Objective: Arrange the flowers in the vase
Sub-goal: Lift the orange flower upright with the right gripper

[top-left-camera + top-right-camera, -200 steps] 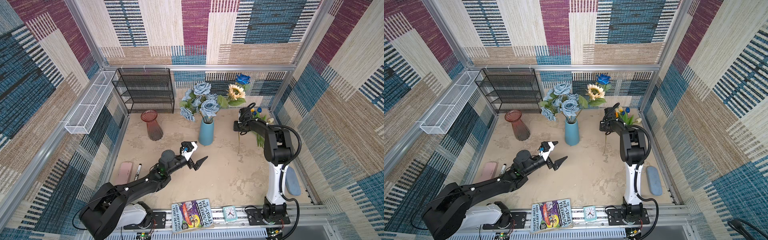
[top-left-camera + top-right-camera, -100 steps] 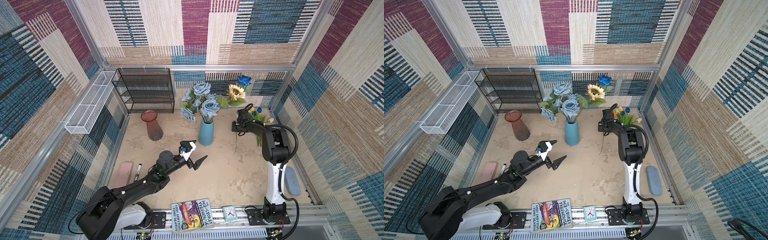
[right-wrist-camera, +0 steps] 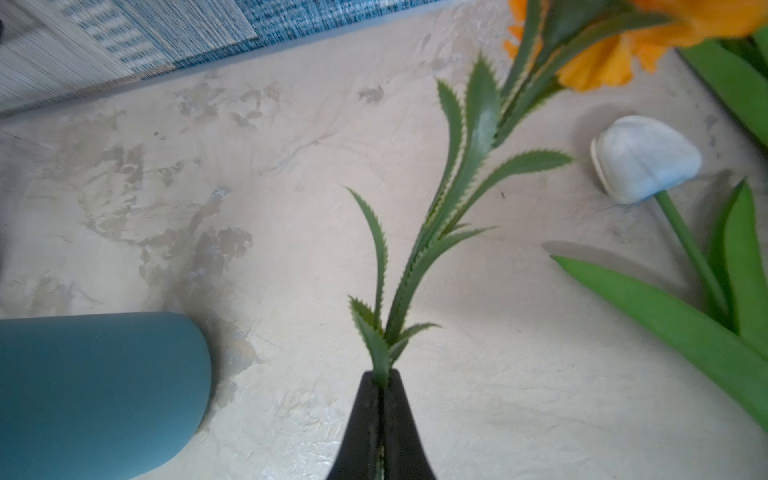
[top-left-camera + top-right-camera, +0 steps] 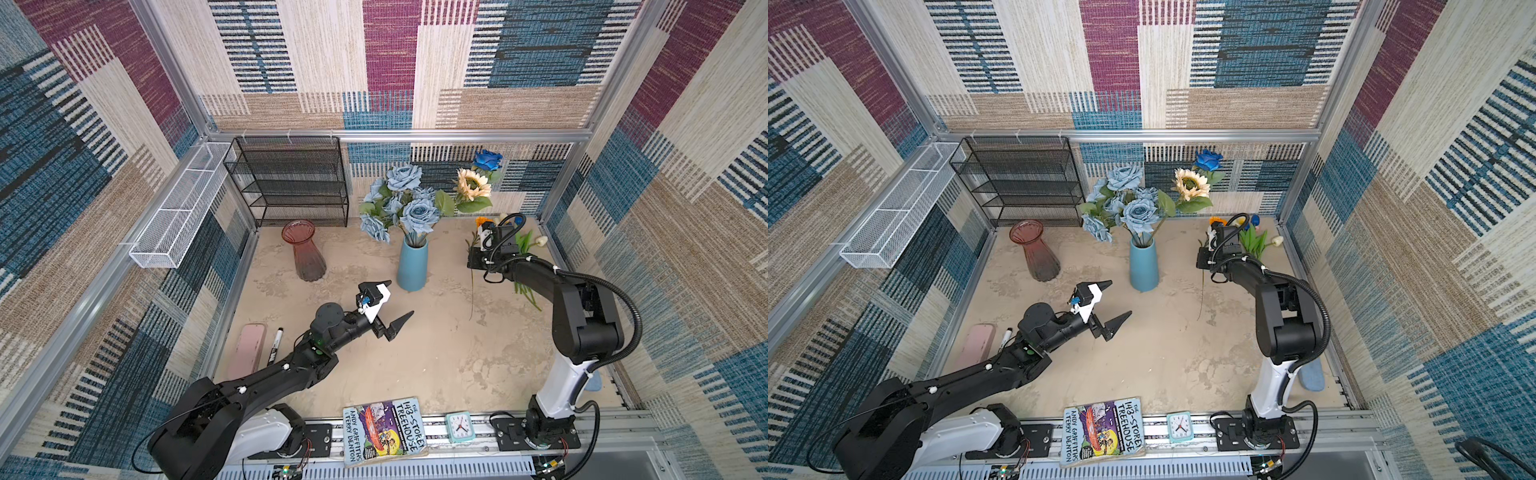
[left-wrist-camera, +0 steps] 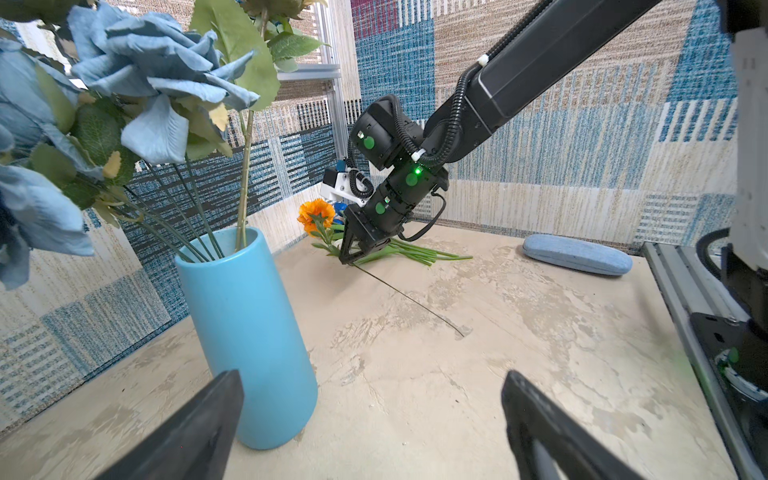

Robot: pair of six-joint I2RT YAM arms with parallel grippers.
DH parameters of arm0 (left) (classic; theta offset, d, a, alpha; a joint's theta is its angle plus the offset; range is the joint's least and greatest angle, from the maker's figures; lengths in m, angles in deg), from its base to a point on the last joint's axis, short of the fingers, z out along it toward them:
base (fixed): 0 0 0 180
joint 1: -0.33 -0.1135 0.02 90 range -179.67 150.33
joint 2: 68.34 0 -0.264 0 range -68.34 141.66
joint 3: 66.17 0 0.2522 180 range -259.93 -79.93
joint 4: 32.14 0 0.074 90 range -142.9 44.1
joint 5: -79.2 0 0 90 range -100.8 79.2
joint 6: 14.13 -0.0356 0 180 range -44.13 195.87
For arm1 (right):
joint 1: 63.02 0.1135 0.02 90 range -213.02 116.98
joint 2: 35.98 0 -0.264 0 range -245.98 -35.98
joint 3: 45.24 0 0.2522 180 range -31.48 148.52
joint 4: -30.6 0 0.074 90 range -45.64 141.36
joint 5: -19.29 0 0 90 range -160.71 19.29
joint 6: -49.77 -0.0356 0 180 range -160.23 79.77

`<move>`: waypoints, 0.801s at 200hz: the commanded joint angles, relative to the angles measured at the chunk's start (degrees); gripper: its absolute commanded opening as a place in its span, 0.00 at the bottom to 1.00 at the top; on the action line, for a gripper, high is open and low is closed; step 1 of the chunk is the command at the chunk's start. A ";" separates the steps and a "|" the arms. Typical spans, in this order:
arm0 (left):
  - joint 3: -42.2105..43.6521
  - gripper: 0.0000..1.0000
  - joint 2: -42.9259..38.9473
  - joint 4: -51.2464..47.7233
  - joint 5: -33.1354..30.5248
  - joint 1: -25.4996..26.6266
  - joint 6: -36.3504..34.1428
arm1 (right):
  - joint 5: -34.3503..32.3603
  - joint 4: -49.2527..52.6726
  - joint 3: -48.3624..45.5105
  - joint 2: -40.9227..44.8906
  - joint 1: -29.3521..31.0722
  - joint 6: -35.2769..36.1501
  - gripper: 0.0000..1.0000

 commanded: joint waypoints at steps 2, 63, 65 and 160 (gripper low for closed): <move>0.31 1.00 -0.06 2.27 -0.97 -0.01 -1.68 | 1.86 -4.69 -2.57 3.15 0.13 -0.18 0.00; 1.48 1.00 -2.87 4.29 -1.80 0.00 -0.43 | -3.65 -24.42 -19.84 23.92 0.13 -2.11 0.00; 1.52 1.00 -3.12 4.23 -1.88 0.03 -0.44 | -4.01 -25.17 -20.48 24.61 0.13 -2.05 0.00; 1.44 1.00 -5.79 5.68 -2.11 0.00 0.57 | 7.89 -66.74 -41.38 55.36 0.43 -2.24 0.00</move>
